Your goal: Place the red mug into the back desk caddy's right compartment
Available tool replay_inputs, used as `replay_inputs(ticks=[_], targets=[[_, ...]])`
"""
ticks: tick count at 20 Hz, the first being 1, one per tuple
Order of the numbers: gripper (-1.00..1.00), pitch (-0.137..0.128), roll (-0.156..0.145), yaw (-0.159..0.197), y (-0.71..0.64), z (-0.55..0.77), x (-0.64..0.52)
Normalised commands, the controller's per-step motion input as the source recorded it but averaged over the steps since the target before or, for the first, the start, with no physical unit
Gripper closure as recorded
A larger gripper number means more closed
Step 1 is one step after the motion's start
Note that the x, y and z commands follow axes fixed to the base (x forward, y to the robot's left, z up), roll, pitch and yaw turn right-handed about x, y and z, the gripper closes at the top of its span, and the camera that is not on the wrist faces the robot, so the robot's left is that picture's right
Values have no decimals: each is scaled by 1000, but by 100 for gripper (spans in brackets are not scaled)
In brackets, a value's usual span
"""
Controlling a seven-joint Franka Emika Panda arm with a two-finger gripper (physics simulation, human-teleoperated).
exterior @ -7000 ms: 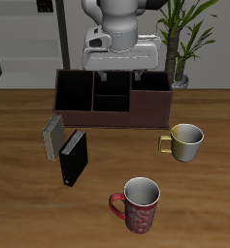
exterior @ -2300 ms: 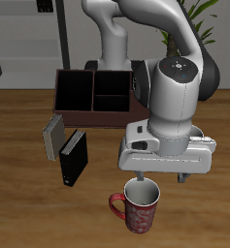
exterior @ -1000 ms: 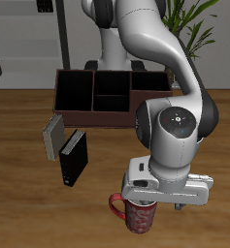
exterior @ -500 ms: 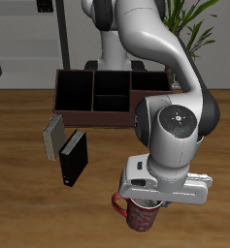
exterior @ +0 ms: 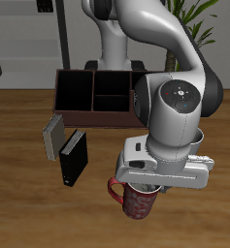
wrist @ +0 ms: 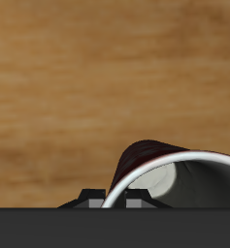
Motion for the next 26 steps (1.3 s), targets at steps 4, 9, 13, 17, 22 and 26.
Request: replay_inputs(ticks=[4,9,13,17,22,26], targets=[[100,-61,-19,14,-98,544,-267],[100,-79,-6,6,-127,628,-331],[100,-91,-14,11,-173,680,-428],[100,-37,-15,22,-117,351,-234],[100,-42,0,-3,-109,418,-368],[100,-31,-5,-10,-68,313,-428]])
